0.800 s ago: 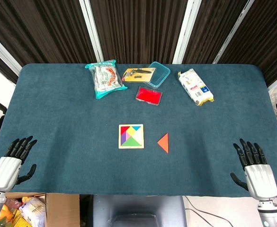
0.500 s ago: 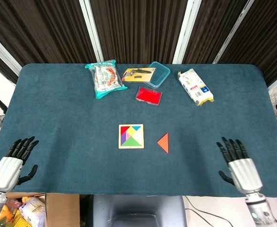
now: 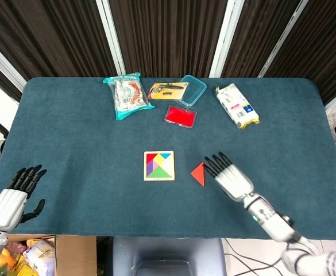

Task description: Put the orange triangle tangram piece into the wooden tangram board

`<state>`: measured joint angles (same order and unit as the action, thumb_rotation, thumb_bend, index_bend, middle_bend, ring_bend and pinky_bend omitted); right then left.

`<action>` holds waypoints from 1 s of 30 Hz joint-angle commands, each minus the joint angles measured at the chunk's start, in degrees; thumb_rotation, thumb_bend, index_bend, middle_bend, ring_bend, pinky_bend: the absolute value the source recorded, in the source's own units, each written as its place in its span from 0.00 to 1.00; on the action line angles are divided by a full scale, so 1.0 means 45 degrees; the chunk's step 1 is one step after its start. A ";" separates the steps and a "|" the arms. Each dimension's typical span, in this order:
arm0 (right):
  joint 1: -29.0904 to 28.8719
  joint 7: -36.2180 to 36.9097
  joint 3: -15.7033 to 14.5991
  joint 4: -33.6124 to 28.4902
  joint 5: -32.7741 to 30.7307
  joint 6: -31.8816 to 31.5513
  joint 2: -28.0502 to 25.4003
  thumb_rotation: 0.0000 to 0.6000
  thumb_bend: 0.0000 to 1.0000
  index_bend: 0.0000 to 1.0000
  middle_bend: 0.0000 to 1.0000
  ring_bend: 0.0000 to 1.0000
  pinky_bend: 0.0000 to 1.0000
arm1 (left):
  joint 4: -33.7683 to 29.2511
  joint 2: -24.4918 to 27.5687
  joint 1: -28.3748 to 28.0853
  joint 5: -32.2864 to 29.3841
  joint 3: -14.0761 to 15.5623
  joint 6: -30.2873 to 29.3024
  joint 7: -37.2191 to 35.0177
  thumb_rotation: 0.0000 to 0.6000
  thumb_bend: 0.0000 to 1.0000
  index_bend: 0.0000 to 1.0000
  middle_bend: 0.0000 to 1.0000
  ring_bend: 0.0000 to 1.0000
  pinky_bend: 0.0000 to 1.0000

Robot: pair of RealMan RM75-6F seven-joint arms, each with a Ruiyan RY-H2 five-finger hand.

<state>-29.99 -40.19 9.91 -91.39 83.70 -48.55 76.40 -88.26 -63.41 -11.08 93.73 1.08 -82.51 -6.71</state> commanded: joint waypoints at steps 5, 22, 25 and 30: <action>-0.1926 -0.3689 0.0363 0.0723 -0.3297 0.1062 0.1232 1.00 0.34 0.25 0.00 0.00 0.00 | 0.0069 0.0037 0.0047 -0.0008 0.0010 -0.0087 -0.0200 1.00 0.47 0.00 0.00 0.00 0.05; -0.3461 -0.6847 -0.0995 0.1568 -0.6072 0.0115 0.2657 1.00 0.34 0.34 0.00 0.00 0.00 | 0.0185 0.0189 0.0183 0.0028 -0.0072 -0.0549 -0.0858 1.00 0.47 0.00 0.00 0.00 0.05; -0.3628 -0.6822 -0.1147 0.1671 -0.6246 0.0015 0.2776 1.00 0.36 0.36 0.00 0.00 0.00 | 0.0240 0.0211 0.0166 0.0036 -0.0080 -0.0541 -0.1008 1.00 0.47 0.00 0.00 0.00 0.05; -0.3873 -0.7107 -0.1492 0.1744 -0.6530 -0.0393 0.2918 1.00 0.36 0.38 0.00 0.00 0.00 | 0.0258 0.0159 0.0078 0.0109 -0.0060 -0.0409 -0.0907 1.00 0.47 0.00 0.00 0.00 0.05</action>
<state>-47.20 -71.99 3.44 -83.56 54.57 -50.05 89.35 -87.10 -62.66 -10.69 94.17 0.78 -84.40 -10.86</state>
